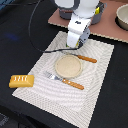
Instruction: Interact with the objects in diverse but meaningful ways.
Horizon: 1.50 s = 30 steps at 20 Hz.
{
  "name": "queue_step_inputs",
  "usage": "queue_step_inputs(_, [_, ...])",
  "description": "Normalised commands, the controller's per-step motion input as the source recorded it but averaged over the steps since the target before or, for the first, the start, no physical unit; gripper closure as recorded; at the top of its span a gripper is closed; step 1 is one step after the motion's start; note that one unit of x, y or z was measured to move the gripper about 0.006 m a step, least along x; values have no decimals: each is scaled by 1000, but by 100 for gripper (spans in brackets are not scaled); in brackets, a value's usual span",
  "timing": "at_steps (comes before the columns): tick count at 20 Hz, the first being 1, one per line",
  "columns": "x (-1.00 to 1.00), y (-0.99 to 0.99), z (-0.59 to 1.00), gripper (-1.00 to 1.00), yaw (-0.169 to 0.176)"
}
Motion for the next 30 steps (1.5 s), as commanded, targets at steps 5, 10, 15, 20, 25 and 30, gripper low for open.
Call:
queue_step_inputs(5, [-274, 0, -154, 100, 60])
queue_step_inputs(10, [-258, 0, -112, 100, 50])
queue_step_inputs(15, [-23, 74, 781, 100, 4])
queue_step_inputs(20, [-50, -82, 1000, 100, 0])
queue_step_inputs(25, [147, -845, 831, 100, 1])
queue_step_inputs(30, [55, -918, 380, 100, 10])
